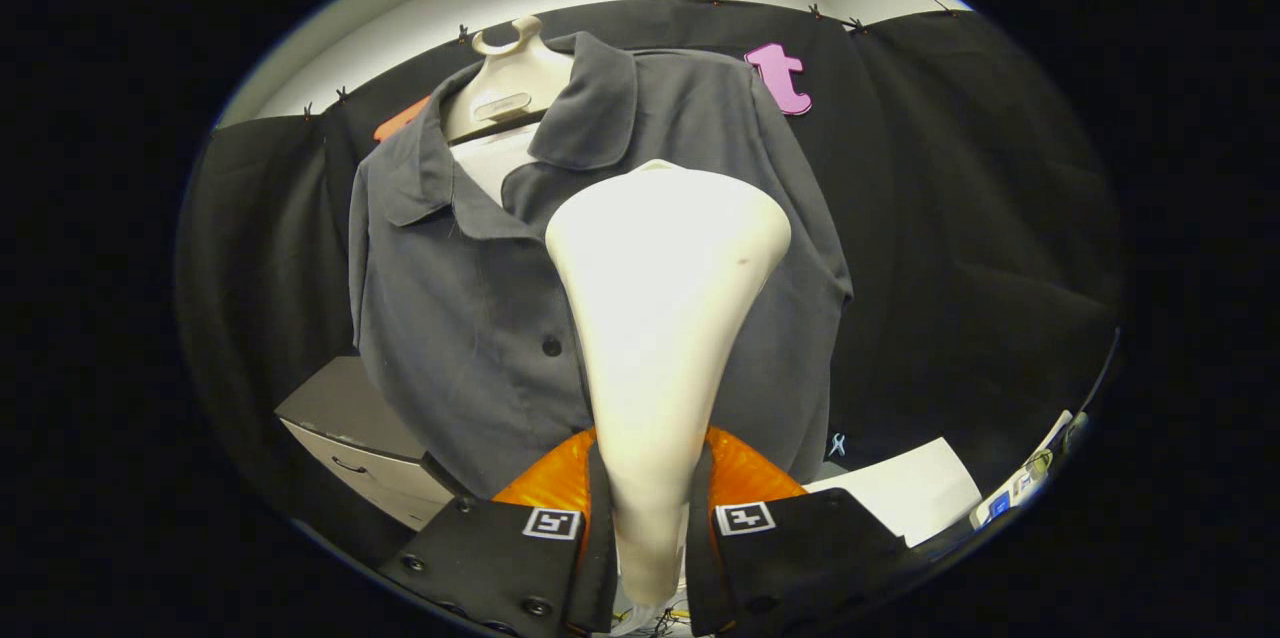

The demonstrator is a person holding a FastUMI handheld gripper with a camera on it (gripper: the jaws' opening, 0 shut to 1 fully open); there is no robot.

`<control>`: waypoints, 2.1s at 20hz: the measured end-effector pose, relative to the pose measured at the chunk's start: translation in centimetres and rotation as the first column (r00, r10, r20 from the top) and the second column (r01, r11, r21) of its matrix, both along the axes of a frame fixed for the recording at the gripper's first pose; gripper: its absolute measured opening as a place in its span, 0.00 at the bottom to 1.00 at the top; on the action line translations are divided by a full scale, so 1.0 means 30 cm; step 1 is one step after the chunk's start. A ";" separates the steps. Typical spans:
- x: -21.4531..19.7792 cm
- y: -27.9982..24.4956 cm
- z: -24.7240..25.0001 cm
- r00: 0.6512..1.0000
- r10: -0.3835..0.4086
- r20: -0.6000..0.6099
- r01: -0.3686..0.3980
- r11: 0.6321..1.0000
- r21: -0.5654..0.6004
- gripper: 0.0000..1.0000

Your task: Iron the clothes twice with a garment steamer, once on the left side and once on the right side.

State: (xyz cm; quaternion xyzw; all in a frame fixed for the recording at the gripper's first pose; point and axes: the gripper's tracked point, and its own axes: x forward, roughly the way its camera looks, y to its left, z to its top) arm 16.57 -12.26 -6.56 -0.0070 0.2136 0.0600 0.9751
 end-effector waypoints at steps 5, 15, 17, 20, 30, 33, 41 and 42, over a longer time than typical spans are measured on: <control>0.053 -0.029 0.063 1.000 -0.008 0.030 0.009 1.000 -0.004 0.35; 0.163 -0.026 0.034 1.000 0.000 0.022 0.001 1.000 -0.013 0.35; 0.167 -0.033 0.006 1.000 -0.003 0.008 0.003 1.000 -0.014 0.35; 0.163 -0.045 -0.042 1.000 -0.004 -0.014 0.004 1.000 -0.008 0.35; 0.103 -0.079 -0.221 0.994 -0.009 -0.109 0.010 1.000 0.010 0.35; 0.079 -0.094 -0.286 0.990 -0.009 -0.144 0.012 1.000 0.023 0.35; 0.025 -0.111 -0.442 0.976 -0.012 -0.219 0.021 0.999 0.037 0.35; 0.023 -0.112 -0.459 0.973 -0.014 -0.229 0.024 0.999 0.039 0.35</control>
